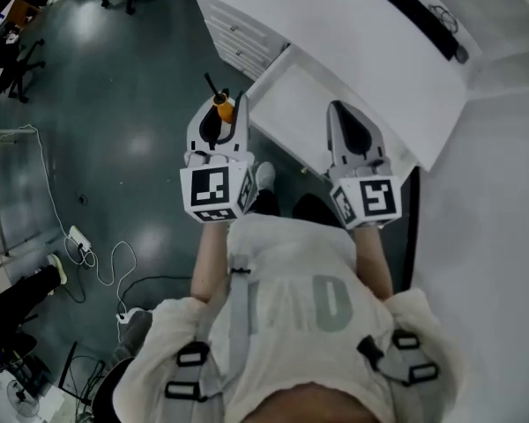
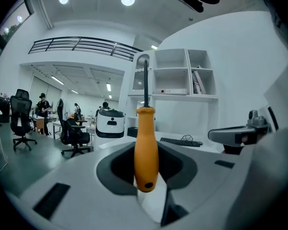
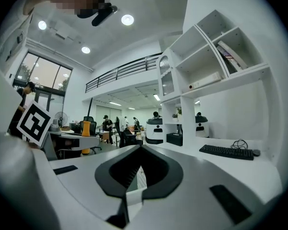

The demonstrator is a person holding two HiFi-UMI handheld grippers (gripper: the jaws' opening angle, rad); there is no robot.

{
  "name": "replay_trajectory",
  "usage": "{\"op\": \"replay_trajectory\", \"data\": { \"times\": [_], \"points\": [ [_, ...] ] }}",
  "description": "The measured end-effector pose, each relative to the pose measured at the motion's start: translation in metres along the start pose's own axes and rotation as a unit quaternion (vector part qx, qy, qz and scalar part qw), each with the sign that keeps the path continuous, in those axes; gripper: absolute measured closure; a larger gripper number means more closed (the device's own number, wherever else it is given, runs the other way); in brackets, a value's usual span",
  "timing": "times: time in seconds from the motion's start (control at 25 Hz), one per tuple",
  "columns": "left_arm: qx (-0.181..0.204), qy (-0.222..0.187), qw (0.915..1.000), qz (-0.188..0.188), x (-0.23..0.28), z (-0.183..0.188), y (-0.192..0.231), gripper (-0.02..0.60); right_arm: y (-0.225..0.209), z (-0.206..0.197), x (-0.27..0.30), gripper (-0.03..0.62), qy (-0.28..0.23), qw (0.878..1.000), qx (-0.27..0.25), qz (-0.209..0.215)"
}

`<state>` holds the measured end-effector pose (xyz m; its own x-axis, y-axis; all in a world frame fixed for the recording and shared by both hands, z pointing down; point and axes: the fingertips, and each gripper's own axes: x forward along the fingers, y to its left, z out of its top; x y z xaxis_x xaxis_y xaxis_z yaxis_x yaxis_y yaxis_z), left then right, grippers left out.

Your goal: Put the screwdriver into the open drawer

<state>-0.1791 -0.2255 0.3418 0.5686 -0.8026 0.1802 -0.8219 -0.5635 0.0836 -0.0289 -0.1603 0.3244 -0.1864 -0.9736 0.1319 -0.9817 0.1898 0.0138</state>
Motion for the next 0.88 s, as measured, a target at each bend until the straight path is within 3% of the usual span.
{"op": "replay_trajectory", "data": {
  "times": [0.28,0.88],
  "points": [
    [-0.002,0.029,0.9996,-0.001,0.024,-0.017,0.018,0.486,-0.01,-0.012,0.02,0.589,0.018,1.0,0.018,-0.009],
    [0.019,0.033,0.9991,0.017,0.048,-0.015,0.005,0.486,-0.052,-0.014,0.028,0.589,0.015,0.999,0.031,-0.005]
  ]
}}
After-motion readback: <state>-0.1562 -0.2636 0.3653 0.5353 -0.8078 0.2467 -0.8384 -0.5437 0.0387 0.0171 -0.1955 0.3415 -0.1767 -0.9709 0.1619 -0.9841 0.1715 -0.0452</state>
